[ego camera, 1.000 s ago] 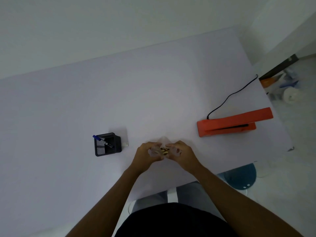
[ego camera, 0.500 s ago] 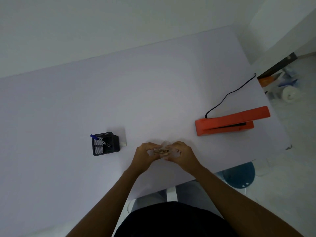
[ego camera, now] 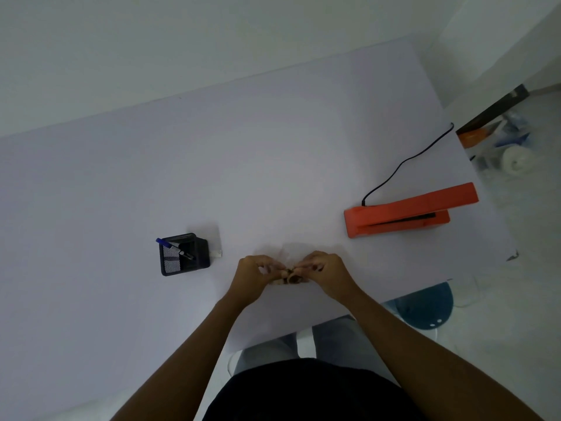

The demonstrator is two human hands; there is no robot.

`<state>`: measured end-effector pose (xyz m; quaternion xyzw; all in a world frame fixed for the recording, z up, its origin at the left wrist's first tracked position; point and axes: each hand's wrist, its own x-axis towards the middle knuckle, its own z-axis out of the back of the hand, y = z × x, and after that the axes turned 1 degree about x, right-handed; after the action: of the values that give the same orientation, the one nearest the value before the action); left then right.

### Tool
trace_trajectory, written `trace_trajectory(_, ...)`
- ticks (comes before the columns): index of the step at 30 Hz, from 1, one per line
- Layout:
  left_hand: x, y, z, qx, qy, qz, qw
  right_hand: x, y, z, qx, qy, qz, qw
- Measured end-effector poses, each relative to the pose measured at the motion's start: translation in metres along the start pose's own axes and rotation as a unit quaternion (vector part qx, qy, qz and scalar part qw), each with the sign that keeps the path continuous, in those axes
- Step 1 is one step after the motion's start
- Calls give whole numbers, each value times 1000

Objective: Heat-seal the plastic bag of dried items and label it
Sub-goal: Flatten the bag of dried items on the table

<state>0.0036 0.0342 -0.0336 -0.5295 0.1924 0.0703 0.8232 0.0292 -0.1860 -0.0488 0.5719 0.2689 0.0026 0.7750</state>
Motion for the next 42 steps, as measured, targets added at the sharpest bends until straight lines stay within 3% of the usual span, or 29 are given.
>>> trace_trajectory(9,1,-4,5,-37,-10,-6,999,-1,5,6,109,16,-57,992)
trace_trajectory(22,5,-7,7,-68,-55,53,995,1,13,4,127,-23,-94,987)
trace_trajectory(35,9,-4,18,-133,19,61,989,2,15,21,153,-12,-148,977)
trace_trajectory(42,7,-1,14,-150,-1,85,985,1,16,27,181,31,-166,969)
